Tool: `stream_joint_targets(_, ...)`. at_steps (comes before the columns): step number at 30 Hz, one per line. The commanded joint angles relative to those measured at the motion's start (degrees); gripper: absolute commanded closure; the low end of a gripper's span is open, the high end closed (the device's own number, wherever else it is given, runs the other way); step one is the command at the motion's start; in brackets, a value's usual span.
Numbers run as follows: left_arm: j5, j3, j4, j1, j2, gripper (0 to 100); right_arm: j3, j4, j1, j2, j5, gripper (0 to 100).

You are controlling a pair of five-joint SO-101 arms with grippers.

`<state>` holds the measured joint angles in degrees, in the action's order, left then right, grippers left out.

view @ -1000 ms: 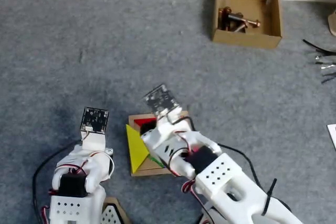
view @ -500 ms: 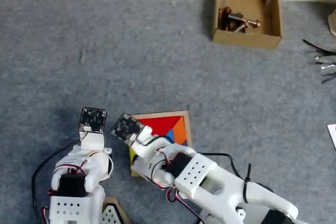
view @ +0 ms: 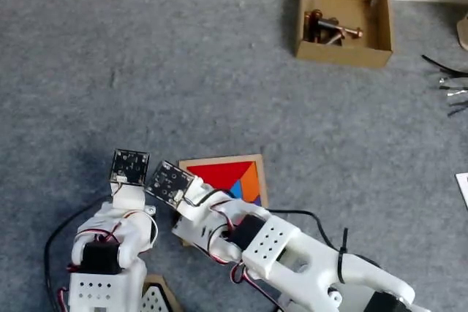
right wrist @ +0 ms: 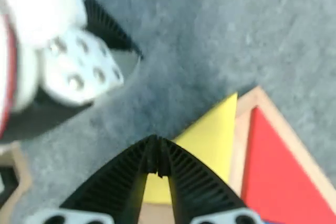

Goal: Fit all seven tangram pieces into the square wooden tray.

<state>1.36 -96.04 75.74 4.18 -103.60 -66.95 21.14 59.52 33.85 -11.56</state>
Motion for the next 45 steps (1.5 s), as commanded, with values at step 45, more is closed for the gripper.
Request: stream_joint_targets(45,0.35,-1.10,0.26,0.92,-0.31,99,-5.58,-17.80,-4.09,-0.57,2.99,99.4)
